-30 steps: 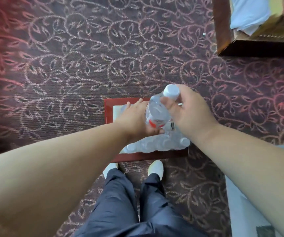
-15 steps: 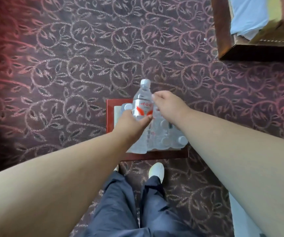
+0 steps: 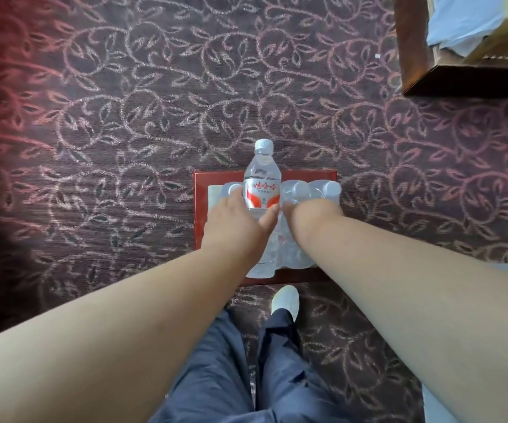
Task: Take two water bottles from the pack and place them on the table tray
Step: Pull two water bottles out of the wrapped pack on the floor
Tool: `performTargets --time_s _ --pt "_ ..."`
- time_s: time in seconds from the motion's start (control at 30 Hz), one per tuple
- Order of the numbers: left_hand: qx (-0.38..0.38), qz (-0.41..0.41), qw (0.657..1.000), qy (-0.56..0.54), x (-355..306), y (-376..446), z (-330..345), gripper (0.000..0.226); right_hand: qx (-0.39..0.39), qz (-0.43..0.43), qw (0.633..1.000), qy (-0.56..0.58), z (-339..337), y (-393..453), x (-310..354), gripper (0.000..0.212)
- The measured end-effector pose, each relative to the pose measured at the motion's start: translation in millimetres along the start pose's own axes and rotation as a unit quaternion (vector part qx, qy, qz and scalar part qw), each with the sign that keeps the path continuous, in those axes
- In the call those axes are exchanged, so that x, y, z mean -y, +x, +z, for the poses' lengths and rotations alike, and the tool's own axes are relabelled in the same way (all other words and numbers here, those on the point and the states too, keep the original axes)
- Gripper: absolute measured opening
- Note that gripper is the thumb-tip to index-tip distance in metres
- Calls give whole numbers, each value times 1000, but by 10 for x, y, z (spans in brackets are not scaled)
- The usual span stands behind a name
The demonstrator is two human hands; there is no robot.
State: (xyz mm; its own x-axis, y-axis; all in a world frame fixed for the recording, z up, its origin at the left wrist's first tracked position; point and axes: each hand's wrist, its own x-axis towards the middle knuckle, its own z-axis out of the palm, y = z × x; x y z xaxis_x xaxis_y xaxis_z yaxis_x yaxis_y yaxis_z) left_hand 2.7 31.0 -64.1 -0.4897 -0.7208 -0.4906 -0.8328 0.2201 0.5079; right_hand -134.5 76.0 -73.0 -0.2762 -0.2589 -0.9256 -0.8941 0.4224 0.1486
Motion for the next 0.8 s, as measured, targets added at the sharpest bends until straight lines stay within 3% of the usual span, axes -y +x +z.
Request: performTargets --time_s 0.13,0.27,0.37,0.5,0.63,0.8 --pt "-11 -20 1000 13 29 31 18 86 -111 -38 993 25 132 95 -42 48" --pt "-13 -17 1000 17 39 36 51 86 -209 -84 958 176 378 -29 -265 52" --pt "-5 -16 1000 16 52 50 46 86 -281 -151 889 328 452 -255 -401 37" --pt "12 -19 1000 18 63 35 18 91 -357 -208 800 435 454 -636 -542 32" --pt "29 -23 999 19 49 27 -10 92 -392 -187 748 501 287 -920 -714 23" --pt "39 -17 999 24 42 39 -51 85 -427 -160 647 611 -5 -925 -815 23"
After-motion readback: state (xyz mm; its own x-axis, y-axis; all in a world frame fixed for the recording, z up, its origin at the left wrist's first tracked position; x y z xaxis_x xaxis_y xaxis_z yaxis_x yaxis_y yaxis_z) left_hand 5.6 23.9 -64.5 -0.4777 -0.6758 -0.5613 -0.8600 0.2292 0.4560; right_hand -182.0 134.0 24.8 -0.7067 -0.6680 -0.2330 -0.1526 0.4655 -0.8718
